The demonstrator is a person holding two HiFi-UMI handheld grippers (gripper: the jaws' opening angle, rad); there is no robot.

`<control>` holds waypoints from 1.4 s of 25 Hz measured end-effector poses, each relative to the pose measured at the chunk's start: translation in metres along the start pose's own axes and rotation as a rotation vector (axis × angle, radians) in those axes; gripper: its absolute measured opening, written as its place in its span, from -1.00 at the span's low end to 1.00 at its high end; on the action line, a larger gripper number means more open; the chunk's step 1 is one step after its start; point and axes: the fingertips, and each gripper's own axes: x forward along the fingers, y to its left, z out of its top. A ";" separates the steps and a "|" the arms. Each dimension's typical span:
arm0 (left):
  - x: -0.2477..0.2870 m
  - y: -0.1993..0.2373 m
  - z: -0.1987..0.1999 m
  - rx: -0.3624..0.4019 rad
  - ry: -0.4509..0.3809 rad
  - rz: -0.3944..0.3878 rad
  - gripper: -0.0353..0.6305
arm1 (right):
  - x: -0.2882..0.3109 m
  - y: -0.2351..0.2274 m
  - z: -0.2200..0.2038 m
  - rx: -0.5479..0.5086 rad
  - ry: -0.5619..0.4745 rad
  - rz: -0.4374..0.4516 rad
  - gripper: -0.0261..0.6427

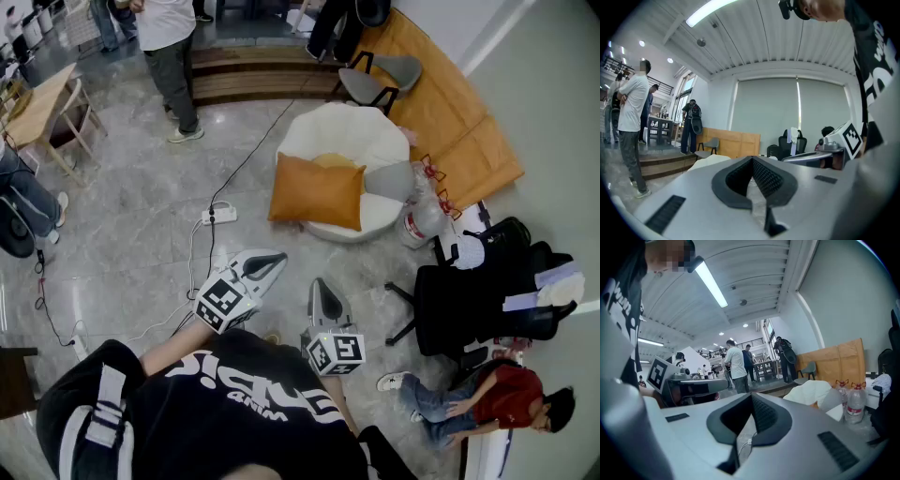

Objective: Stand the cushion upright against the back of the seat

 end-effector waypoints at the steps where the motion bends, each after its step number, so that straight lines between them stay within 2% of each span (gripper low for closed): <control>1: -0.001 -0.001 0.001 -0.002 0.000 0.000 -0.87 | -0.001 0.001 0.000 0.000 0.000 0.000 -0.86; 6: -0.006 -0.008 0.008 -0.024 0.016 -0.002 -0.88 | -0.004 0.003 -0.002 0.000 0.003 -0.001 -0.86; 18: -0.018 -0.001 0.012 -0.020 0.017 -0.019 -0.87 | -0.003 0.012 -0.001 0.033 -0.027 0.001 -0.86; 22: -0.029 0.010 0.012 -0.016 0.016 -0.021 -0.87 | 0.000 0.016 -0.003 0.045 -0.035 -0.024 -0.86; 29: -0.042 0.020 0.000 -0.021 0.025 -0.085 -0.87 | 0.004 0.029 -0.014 0.042 -0.028 -0.075 -0.86; 35: -0.048 0.029 -0.003 -0.028 0.038 -0.102 -0.88 | 0.003 0.034 -0.021 0.066 -0.020 -0.110 -0.86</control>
